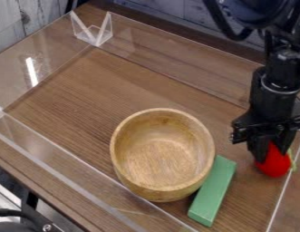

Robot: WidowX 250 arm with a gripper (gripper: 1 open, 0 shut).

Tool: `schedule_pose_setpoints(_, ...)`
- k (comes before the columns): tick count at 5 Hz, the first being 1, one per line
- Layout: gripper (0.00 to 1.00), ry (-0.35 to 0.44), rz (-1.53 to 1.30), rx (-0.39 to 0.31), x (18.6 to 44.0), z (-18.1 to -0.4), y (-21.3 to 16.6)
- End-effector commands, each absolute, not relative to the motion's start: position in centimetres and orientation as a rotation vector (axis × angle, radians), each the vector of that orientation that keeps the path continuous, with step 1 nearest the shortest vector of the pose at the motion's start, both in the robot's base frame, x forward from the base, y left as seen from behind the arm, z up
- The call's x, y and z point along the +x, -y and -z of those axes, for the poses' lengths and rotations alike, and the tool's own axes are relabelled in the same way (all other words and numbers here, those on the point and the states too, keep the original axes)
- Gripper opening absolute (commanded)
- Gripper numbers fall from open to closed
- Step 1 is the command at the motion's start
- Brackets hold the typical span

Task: Move the red object to the left side of the table

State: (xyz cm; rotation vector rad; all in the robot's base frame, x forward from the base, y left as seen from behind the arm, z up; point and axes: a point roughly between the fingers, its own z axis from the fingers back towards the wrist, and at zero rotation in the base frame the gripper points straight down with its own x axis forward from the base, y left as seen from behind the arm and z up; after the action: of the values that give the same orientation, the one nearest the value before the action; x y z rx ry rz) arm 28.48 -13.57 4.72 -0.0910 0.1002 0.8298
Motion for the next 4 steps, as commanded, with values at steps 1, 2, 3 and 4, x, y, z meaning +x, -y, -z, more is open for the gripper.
schedule_pose_setpoints(1, 0.0, -0.04, -0.876, -0.192, 29.6, -9.0, 13.1)
schedule_pose_setpoints(2, 0.0, -0.025, -0.911, -0.232, 29.6, -11.9, 10.9)
schedule_pose_setpoints(3, 0.0, 0.001, -0.958, -0.247, 29.9, -13.8, 6.9)
schedule_pose_setpoints(4, 0.0, 0.027, -0.941, -0.253, 30.4, -14.3, 2.4)
